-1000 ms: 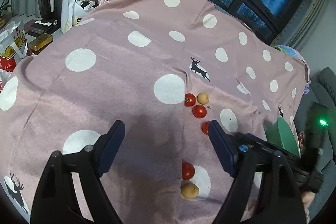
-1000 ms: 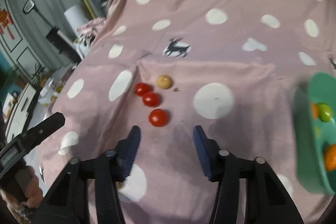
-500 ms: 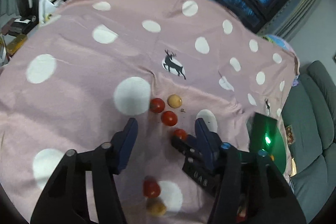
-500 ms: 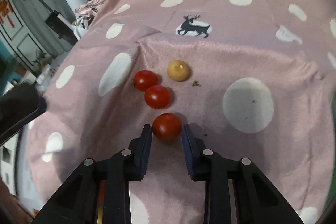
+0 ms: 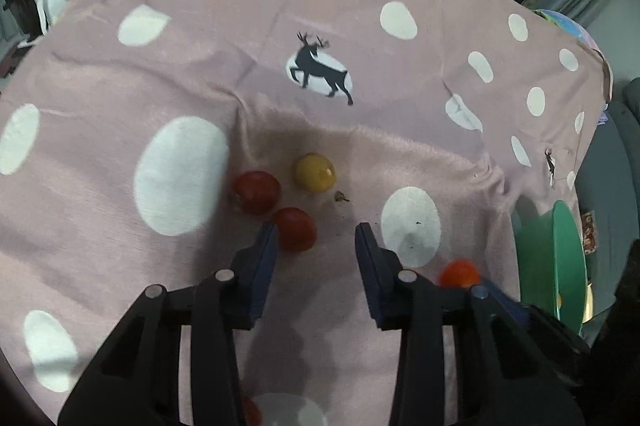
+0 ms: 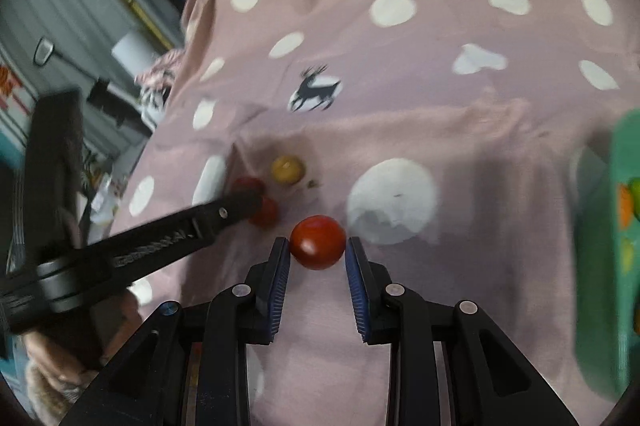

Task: Organize fruits
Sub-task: 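Grasp a red cherry tomato with the right gripper, then lift the cherry tomato with the right gripper toward the green bowl while left gripper grasps another tomato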

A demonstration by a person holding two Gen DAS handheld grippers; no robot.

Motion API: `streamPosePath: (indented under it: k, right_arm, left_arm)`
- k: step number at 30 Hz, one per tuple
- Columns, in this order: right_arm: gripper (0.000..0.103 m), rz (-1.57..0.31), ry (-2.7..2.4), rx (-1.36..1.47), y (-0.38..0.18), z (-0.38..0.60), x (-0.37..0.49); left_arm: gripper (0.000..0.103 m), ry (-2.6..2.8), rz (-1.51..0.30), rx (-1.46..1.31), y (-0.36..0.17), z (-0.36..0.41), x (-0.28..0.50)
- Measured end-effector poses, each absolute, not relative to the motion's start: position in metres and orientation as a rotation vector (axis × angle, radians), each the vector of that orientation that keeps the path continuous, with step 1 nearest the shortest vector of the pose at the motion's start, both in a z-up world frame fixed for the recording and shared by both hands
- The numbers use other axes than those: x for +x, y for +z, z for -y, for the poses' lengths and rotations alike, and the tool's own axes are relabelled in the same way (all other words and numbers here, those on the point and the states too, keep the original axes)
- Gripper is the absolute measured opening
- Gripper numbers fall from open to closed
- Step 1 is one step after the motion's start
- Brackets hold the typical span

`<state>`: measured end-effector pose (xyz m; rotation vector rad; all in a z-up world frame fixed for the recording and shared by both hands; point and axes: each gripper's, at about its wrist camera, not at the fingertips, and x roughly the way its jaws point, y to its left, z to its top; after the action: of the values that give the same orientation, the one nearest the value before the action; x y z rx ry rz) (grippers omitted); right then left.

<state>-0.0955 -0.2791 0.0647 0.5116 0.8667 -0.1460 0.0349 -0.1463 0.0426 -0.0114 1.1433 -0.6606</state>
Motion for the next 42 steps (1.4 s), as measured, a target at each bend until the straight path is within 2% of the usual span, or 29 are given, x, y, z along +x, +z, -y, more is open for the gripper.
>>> streamPosePath:
  k: [13, 18, 24, 42]
  right_arm:
    - [0.029, -0.788, -0.182, 0.569, 0.079, 0.299, -0.116]
    - [0.029, -0.780, -0.186, 0.577, 0.081, 0.301, -0.122]
    - [0.029, -0.773, -0.196, 0.581, 0.084, 0.303, -0.125]
    - [0.029, -0.653, -0.252, 0.580, 0.114, 0.317, -0.161]
  left_arm:
    - [0.038, -0.590, -1.154, -0.027, 0.024, 0.153, 0.047]
    - [0.028, -0.547, -1.127, 0.004, 0.022, 0.153, 0.046]
    - [0.027, -0.556, -1.110, 0.005, 0.023, 0.150, 0.042]
    - [0.027, -0.764, -0.796, -0.021, 0.123, 0.150, -0.044]
